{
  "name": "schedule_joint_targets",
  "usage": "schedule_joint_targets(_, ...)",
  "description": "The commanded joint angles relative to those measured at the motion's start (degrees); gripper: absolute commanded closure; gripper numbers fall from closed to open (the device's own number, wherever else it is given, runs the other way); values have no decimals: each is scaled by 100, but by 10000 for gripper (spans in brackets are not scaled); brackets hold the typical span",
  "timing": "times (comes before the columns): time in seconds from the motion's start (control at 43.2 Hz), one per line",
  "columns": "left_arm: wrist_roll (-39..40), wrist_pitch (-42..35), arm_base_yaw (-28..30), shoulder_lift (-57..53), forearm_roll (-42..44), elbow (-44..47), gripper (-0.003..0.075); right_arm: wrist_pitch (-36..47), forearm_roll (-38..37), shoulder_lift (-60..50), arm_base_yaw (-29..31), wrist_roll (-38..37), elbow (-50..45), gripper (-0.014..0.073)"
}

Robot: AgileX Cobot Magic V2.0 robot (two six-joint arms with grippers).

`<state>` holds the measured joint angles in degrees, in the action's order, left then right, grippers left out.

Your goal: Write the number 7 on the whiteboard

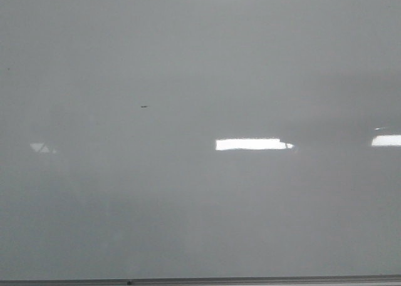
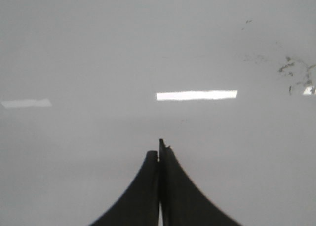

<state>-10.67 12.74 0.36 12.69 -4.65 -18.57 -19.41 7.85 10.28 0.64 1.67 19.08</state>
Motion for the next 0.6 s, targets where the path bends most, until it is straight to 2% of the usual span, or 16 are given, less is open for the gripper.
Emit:
schedule_joint_targets(0.0, 36, -156, -44, 675, 39, -325, 741, 365, -15, 588, 13, 3, 313, 661)
schedule_joint_targets(0.208, 36, -247, -44, 1220, -4, -336, 729, 551, -15, 785, 13, 3, 313, 661)
schedule_joint_targets(0.255, 36, -247, -44, 1247, -4, -336, 689, 550, -15, 785, 13, 3, 313, 652)
schedule_joint_targets(0.324, 36, -247, -44, 1244, -4, -336, 570, 550, -15, 785, 13, 3, 313, 599)
schedule_joint_targets(0.417, 36, -237, -44, 1244, -17, -336, 319, 550, -15, 785, 13, 3, 313, 421)
schedule_joint_targets(0.463, 36, -237, -44, 1244, -17, -336, 217, 545, -15, 785, 13, 3, 313, 289)
schedule_joint_targets(0.51, 36, -237, -44, 1244, -17, -336, 136, 530, -15, 785, 13, 3, 313, 174)
schedule_joint_targets(0.579, 36, -275, -44, 1244, -17, -336, 97, 525, -15, 785, 13, 3, 313, 32)
